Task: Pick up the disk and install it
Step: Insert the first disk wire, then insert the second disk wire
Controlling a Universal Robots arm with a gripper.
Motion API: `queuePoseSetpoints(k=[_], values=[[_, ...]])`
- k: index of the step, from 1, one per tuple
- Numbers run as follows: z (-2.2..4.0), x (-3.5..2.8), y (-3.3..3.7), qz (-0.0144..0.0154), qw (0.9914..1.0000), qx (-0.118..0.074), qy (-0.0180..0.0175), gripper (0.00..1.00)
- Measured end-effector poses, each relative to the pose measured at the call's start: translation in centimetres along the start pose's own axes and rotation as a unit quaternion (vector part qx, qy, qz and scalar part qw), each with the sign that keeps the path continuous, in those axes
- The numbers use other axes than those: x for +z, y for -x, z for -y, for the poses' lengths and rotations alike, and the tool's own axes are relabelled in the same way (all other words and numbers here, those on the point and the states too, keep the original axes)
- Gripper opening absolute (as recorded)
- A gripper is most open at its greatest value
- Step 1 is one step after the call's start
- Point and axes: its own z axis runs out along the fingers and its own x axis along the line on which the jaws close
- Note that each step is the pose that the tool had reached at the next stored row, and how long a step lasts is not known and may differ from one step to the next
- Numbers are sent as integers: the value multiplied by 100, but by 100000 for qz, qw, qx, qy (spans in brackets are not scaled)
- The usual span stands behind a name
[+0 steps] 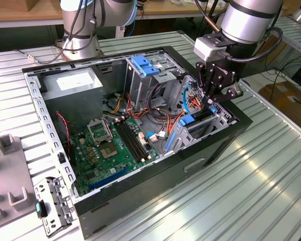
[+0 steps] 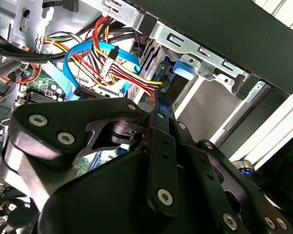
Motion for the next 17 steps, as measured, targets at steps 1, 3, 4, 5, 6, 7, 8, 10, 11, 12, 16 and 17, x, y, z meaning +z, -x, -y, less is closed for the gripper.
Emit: queuePoseSetpoints(k=[1,3,4,5,6,7,8,10,11,12,16,17], values=[[0,0,0,-1,100000,2,1,11],[0,0,0,1,100000,0,0,11],[0,0,0,1,100000,-1,1,11],[0,0,0,0,100000,0,-1,11],[0,-1,0,-2,100000,0,1,11],[0,-1,0,-1,100000,-3,1,11],[-2,-1,0,-6,100000,-4,1,11],[-14,-1,-1,0,100000,-1,2,11],[-20,-1,-1,0,100000,0,2,11],[-77,-1,-5,0,100000,-16,-1,11],[-110,-1,-7,99,100000,-158,-6,11],[-110,-5,-7,115,100000,-162,-4,11]])
